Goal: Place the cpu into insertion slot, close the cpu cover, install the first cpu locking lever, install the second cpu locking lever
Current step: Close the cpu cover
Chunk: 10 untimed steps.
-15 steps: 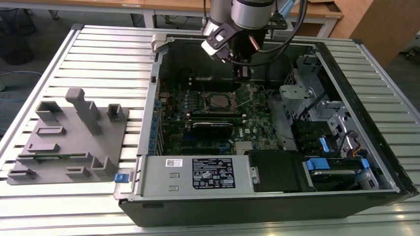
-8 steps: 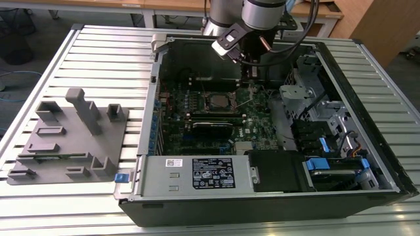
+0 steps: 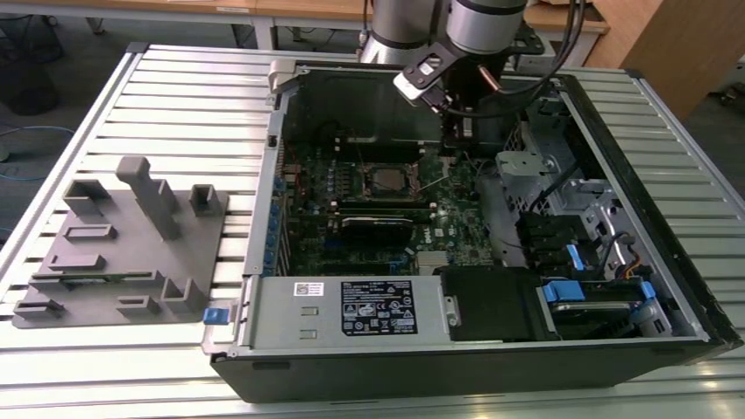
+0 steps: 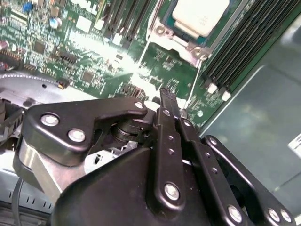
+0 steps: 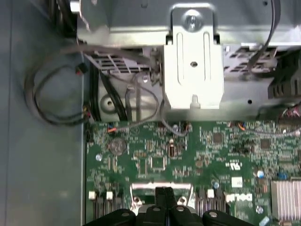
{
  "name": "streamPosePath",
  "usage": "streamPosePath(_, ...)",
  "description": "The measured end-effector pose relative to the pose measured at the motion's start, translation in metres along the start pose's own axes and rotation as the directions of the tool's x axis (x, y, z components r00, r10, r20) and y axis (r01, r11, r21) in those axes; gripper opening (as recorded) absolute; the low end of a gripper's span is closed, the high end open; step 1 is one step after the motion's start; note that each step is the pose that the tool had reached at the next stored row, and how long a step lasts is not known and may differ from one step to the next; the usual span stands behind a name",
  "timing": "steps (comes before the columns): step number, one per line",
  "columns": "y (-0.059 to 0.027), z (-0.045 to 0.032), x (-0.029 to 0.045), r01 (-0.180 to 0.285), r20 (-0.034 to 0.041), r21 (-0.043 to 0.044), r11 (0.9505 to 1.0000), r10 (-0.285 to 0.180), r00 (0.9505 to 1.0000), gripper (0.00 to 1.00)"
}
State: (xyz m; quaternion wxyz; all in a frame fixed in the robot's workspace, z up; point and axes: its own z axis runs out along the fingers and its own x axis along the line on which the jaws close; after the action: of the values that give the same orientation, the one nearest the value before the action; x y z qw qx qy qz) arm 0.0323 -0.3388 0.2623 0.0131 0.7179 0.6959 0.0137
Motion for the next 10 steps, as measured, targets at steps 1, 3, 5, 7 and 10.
streamPosePath(1, 0.0021, 0.0001, 0.0001, 0.0, 0.0, 0.0, 1.0, 0.0, 1.0, 0.11)
streamPosePath(3, 0.0064, 0.0002, 0.0002, 0.0, 0.0001, 0.0, 1.0, 0.0, 1.0, 0.11)
streamPosePath(5, 0.0192, 0.0007, 0.0006, 0.0, 0.0, 0.0, 1.0, 0.0, 1.0, 0.11)
streamPosePath(7, 0.0231, 0.0009, 0.0007, 0.0, 0.0, 0.0, 1.0, 0.0, 1.0, 0.11)
streamPosePath(10, 0.025, 0.001, 0.0008, 0.0, 0.0, 0.0, 1.0, 0.0, 1.0, 0.11)
